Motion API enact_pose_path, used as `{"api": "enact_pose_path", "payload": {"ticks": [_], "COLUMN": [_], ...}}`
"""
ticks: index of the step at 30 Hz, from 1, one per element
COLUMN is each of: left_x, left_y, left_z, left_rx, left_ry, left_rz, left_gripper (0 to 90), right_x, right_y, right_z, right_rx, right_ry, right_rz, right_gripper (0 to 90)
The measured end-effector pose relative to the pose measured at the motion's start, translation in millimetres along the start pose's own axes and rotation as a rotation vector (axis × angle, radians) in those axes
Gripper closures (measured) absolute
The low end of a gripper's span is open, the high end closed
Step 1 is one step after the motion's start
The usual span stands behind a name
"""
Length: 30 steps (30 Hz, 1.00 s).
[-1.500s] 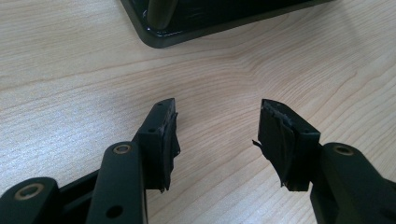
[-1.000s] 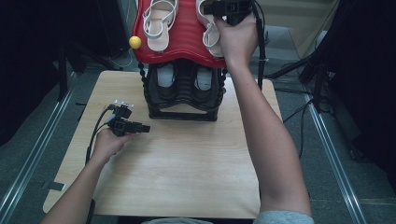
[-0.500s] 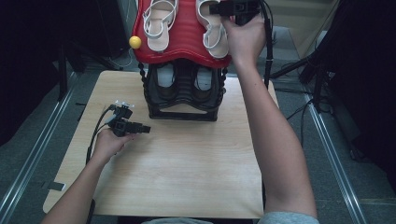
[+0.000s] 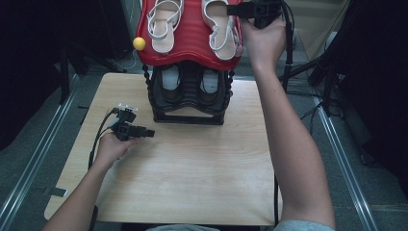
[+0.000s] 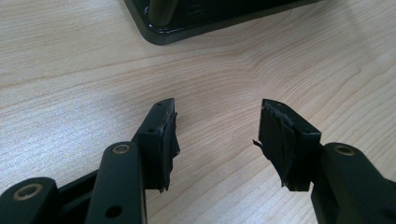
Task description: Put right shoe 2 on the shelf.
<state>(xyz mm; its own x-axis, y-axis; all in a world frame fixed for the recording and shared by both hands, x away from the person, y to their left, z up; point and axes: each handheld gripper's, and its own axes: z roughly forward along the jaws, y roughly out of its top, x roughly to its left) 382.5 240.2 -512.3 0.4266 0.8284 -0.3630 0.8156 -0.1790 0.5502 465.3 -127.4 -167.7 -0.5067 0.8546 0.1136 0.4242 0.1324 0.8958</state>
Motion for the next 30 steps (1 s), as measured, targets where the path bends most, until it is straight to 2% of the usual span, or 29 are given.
{"api": "enact_pose_path", "payload": {"ticks": [12,22,30], "left_x": [-1.2,-0.6,-0.8], "left_y": [-0.2,-0.2,0.0], "left_z": [1.2,1.7,2.0], "left_rx": [0.007,0.007,0.009], "left_ry": [0.002,0.002,0.001], "left_rz": [0.009,0.008,0.008], "left_gripper": [46.8,46.8,46.8], "right_x": [-21.8,-43.4,-55.0], "right_y": [-16.8,-37.2,-58.5], "right_z": [-6.3,-10.2,-9.7], "right_rx": [-0.008,-0.006,0.009], "right_ry": [-0.027,-0.045,-0.053], "right_rz": [0.026,0.062,0.068], "right_gripper": [69.1,68.8,68.1]}}
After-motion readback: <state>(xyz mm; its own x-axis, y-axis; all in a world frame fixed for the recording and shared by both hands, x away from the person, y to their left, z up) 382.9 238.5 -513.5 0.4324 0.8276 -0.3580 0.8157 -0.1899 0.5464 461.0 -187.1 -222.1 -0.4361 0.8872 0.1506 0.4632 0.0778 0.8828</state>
